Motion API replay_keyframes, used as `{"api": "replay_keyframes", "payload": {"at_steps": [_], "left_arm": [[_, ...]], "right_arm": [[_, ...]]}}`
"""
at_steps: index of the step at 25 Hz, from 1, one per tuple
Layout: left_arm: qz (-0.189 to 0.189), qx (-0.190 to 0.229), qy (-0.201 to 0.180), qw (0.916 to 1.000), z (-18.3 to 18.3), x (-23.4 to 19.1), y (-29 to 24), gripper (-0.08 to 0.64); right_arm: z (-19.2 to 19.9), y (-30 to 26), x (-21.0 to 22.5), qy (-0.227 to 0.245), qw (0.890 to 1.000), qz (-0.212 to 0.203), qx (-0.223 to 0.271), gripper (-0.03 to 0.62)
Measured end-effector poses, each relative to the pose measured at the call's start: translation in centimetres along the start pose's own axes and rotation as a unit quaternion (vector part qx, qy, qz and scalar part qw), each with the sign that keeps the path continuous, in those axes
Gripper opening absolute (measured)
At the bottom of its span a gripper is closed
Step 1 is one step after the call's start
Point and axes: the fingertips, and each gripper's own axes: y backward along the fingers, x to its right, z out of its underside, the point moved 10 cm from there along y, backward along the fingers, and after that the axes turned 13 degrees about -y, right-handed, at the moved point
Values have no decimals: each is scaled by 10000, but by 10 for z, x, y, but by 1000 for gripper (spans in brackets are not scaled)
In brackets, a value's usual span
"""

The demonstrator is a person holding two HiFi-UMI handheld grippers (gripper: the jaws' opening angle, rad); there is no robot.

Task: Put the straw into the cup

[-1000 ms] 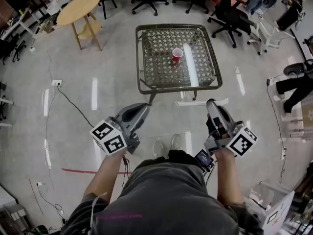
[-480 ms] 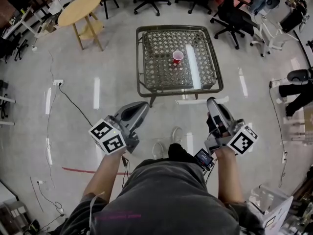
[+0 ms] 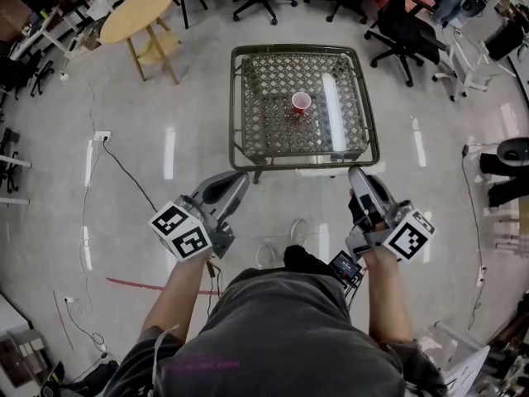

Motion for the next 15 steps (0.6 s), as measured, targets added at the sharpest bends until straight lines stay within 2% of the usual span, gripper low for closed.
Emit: {"api": "replay_keyframes", "payload": {"at_steps": [15], "left_arm": [[-359,-177,-59,9992,-11,0,-69,9]], "right_arm": [[-63,-19,55,-186,9992,-257,-224,44]]}}
